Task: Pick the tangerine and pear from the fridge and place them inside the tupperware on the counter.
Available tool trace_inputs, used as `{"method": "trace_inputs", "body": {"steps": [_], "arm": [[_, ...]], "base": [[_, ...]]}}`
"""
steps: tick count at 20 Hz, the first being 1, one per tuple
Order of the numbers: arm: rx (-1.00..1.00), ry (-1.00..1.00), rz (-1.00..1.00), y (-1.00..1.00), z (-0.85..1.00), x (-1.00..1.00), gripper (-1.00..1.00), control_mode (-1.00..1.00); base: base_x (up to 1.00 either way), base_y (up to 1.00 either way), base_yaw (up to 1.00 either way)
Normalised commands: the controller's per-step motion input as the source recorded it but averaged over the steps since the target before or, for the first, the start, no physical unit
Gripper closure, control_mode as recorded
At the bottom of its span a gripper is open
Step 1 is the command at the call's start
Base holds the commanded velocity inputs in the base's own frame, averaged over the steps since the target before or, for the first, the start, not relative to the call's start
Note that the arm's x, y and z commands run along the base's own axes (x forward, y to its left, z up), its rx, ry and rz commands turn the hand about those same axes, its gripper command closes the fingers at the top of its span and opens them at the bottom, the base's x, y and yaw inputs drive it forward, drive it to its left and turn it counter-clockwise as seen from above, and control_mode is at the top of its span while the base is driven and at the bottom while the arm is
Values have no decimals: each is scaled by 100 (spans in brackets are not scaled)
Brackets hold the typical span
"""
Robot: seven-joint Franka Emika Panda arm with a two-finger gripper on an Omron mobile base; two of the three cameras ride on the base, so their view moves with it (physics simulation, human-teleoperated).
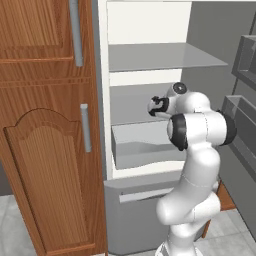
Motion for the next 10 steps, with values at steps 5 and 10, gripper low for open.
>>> {"method": "trace_inputs", "body": {"steps": [5, 10], "arm": [[0, 0, 0, 0, -13, 47, -100, -100], [0, 0, 0, -1, -14, 43, -100, -100]], "base": [[0, 0, 0], [0, 0, 0]]}}
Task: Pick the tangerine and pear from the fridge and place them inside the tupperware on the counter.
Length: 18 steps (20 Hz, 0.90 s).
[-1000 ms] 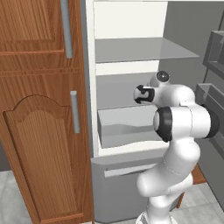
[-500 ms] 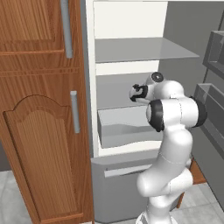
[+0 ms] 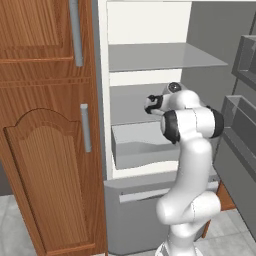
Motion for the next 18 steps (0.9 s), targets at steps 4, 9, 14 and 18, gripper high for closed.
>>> {"method": "trace_inputs", "body": {"steps": [4, 9, 14, 18], "arm": [[0, 0, 0, -1, -17, 39, -100, -100], [0, 2, 0, -1, -19, 36, -100, -100], [0, 8, 0, 0, -40, 13, 100, -100], [0, 7, 0, 0, -39, 12, 100, -100]], "base": [[0, 0, 0], [0, 0, 0], [0, 0, 0], [0, 0, 0]]}}
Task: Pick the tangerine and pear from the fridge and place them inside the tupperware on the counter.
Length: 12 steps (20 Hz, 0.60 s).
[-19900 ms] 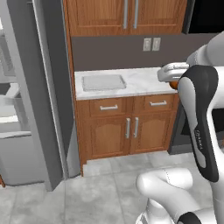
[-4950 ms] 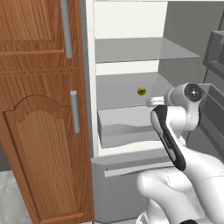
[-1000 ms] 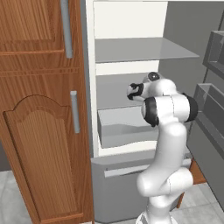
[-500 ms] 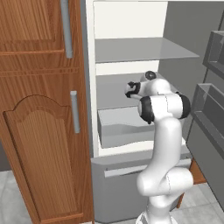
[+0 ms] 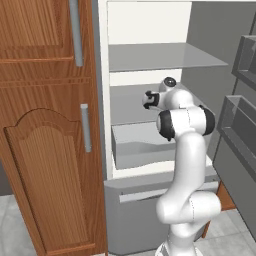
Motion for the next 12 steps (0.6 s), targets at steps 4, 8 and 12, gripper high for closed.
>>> {"method": "trace_inputs", "body": {"steps": [4, 8, 12], "arm": [[0, 4, 0, 0, -29, 10, 100, -100], [0, 5, 0, 0, -34, 0, 100, -100], [0, 3, 0, 0, -58, -56, 100, -100]], "base": [[0, 0, 0], [0, 0, 0], [0, 0, 0]]}}
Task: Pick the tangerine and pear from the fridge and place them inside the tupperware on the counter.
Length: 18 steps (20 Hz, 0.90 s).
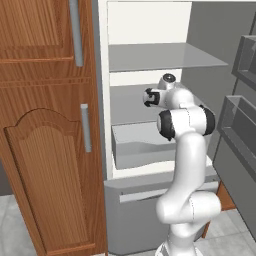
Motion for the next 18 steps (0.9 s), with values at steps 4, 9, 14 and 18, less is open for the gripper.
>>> {"method": "trace_inputs", "body": {"steps": [4, 9, 14, 18], "arm": [[0, -1, 0, 0, -58, -99, 100, -100], [0, -6, 0, 0, -5, -100, 100, -100], [0, -7, 0, 6, 0, -100, 100, -100], [-3, -14, 0, 12, 26, -100, 100, -100]], "base": [[0, 0, 0], [0, 0, 0], [0, 0, 0], [0, 0, 0]]}}
